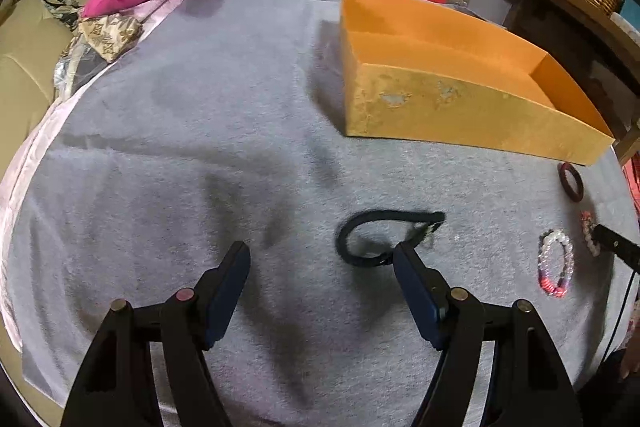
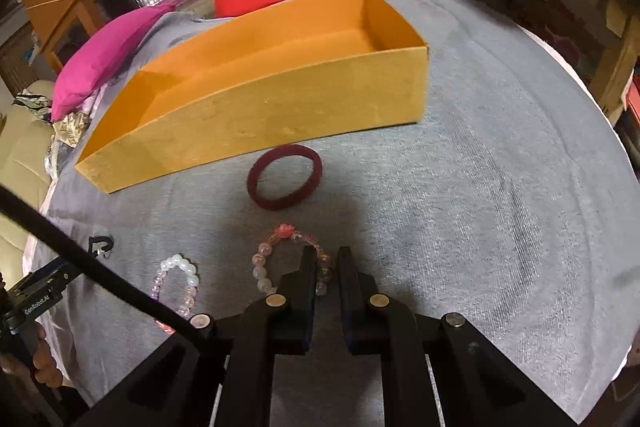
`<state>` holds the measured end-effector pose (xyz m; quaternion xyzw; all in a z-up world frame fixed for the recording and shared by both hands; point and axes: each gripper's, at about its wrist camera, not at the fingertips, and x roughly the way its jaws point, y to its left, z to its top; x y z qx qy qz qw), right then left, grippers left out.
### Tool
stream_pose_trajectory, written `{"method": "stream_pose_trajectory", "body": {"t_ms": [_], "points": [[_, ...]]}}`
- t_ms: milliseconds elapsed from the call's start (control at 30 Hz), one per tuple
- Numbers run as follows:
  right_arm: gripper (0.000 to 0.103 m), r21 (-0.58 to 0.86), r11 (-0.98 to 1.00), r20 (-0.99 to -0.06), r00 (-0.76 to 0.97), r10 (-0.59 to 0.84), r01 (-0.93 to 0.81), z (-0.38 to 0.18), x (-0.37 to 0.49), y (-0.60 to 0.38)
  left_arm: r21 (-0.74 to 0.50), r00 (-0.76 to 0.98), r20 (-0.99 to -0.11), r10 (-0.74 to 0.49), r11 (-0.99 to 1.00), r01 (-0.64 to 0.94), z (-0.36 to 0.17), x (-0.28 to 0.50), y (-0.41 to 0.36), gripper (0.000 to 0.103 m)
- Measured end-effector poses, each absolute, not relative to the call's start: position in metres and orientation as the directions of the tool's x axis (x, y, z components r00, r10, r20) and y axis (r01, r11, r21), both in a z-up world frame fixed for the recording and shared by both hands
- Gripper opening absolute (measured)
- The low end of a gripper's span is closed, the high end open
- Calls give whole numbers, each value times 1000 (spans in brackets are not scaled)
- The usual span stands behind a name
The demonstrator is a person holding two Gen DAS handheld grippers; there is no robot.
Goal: Organize jewelry
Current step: 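Grasp the pink-white bead bracelet with the right tool while the left tool grasps the black cord tie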
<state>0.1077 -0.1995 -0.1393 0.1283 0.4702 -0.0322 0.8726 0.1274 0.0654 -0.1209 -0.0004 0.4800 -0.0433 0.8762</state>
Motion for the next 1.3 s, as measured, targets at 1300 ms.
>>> {"method": "stream_pose_trajectory", "body": {"t_ms": [1300], "points": [[12,218,958,-835,545,84,187,-142,105,-202,-164,462,-835,-300,936,311,-120,125,22,76]]}}
